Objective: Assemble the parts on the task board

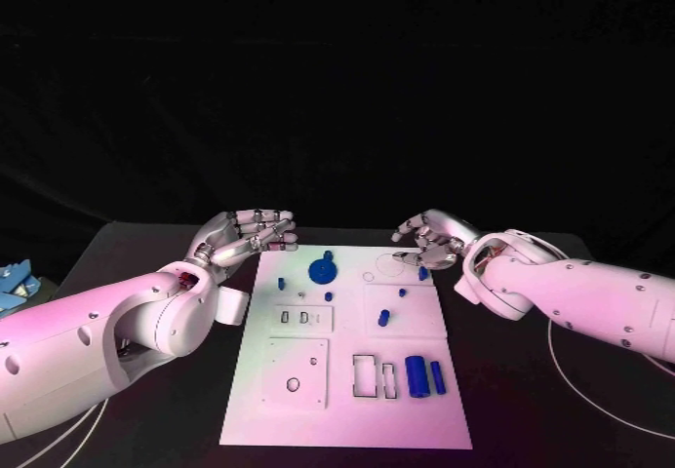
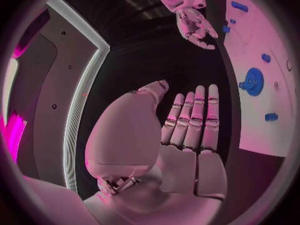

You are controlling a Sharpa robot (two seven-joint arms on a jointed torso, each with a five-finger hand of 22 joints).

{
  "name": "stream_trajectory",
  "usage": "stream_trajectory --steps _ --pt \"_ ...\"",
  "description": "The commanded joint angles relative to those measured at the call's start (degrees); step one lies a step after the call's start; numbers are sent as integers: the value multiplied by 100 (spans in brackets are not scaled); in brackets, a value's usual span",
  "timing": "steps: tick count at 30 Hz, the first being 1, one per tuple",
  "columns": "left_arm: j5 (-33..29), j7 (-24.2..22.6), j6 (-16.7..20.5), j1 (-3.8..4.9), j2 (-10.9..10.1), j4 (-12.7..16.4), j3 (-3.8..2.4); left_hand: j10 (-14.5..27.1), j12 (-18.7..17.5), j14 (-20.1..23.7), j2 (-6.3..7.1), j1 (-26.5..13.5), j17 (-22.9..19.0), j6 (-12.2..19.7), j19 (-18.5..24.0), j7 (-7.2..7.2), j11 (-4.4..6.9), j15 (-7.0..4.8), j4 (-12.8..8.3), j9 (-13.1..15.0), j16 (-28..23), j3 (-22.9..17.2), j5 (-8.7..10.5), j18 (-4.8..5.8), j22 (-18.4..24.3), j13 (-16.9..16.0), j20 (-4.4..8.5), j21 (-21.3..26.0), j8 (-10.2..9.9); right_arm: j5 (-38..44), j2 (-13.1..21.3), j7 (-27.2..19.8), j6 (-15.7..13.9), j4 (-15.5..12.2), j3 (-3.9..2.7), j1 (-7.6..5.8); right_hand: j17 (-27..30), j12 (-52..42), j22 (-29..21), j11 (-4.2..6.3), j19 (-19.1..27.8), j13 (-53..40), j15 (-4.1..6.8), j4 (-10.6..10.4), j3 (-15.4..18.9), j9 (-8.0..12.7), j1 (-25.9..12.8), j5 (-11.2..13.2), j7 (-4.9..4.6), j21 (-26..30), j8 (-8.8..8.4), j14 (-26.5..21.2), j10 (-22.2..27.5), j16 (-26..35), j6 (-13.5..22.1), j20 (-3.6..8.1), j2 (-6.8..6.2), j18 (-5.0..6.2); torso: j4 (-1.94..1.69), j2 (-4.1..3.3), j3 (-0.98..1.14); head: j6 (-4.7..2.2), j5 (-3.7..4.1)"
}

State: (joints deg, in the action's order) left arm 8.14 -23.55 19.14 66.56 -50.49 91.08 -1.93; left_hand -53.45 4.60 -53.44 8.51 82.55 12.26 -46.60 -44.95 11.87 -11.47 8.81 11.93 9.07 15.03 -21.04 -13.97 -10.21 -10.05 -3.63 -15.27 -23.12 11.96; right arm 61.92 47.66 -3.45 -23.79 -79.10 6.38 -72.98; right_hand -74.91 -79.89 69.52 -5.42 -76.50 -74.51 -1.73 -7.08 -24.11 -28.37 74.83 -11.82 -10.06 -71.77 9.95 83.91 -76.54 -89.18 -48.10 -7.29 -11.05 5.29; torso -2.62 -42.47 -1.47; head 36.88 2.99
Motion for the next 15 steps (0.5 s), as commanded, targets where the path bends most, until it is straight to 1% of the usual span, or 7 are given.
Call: stream_trajectory --steps 1,3,5,8,11,12,15 --pt "-15 -54 -147 3 18 -20 -4 26 -23 24 33 15 6 34 35 233 -10 23 -11 -8 -27 -30 8 -14 -9 -3 -1 -34 -28 -1016 169 -832 588 -59 1 5 -1097 25 -21 22 55 13 59 88 -26 -3 95 29 15 48 18 511 35 10 -58 11 -18 4 54 22 45 3 13" --pt "-15 -48 -171 2 24 -35 -3 20 -23 26 36 13 7 27 37 237 -9 23 -13 -7 -29 -32 9 -14 -9 -4 -2 -34 -25 -1040 293 -898 564 -59 1 42 -1088 31 -41 41 74 19 75 154 -57 3 154 43 36 73 9 508 41 13 -59 23 -32 11 64 29 66 4 16" --pt "-15 -43 -186 1 29 -45 -3 -11 -14 30 40 7 11 4 44 242 -7 23 -21 -2 -36 -41 10 -14 -9 -10 -3 -38 -16 -1025 368 -913 495 -34 1 92 -1085 44 -52 47 83 38 80 172 -67 5 165 53 42 86 7 508 58 14 -61 27 -36 14 70 28 78 9 19" --pt "-15 -38 -217 -3 35 -58 -3 -35 -8 30 44 1 14 -11 50 247 -7 23 -26 0 -40 -47 11 -14 -9 -13 -5 -40 -11 -1001 443 -880 349 85 1 219 -1060 66 -101 37 121 67 81 224 -85 19 192 62 21 138 -24 501 86 20 -22 34 -65 26 79 31 104 35 42" --pt "-15 -36 -233 -6 37 -65 -3 -46 -5 30 46 0 16 -18 53 248 -7 23 -29 1 -42 -50 11 -14 -9 -14 -5 -41 -9 -982 458 -865 291 164 1 310 -1051 80 -106 -3 130 87 51 283 -109 43 206 31 -26 155 -87 498 107 24 77 21 -90 24 68 32 92 54 44" --pt "-15 -36 -237 -7 37 -68 -3 -46 -5 30 46 0 16 -18 53 248 -7 23 -29 1 -42 -50 11 -14 -9 -14 -5 -41 -9 -969 453 -859 278 200 1 338 -1040 87 -119 -12 140 96 44 300 -116 49 213 19 -37 170 -103 495 118 26 105 16 -95 28 71 30 98 62 42" --pt "-15 -35 -247 -11 37 -76 -3 -46 -5 30 46 0 16 -18 53 248 -7 23 -29 1 -42 -50 11 -14 -9 -14 -5 -41 -9 -920 423 -845 267 307 1 392 -1034 110 -134 -46 158 133 11 365 -136 77 213 -1 -71 198 -193 492 164 28 267 -14 -113 33 71 33 82 62 50"
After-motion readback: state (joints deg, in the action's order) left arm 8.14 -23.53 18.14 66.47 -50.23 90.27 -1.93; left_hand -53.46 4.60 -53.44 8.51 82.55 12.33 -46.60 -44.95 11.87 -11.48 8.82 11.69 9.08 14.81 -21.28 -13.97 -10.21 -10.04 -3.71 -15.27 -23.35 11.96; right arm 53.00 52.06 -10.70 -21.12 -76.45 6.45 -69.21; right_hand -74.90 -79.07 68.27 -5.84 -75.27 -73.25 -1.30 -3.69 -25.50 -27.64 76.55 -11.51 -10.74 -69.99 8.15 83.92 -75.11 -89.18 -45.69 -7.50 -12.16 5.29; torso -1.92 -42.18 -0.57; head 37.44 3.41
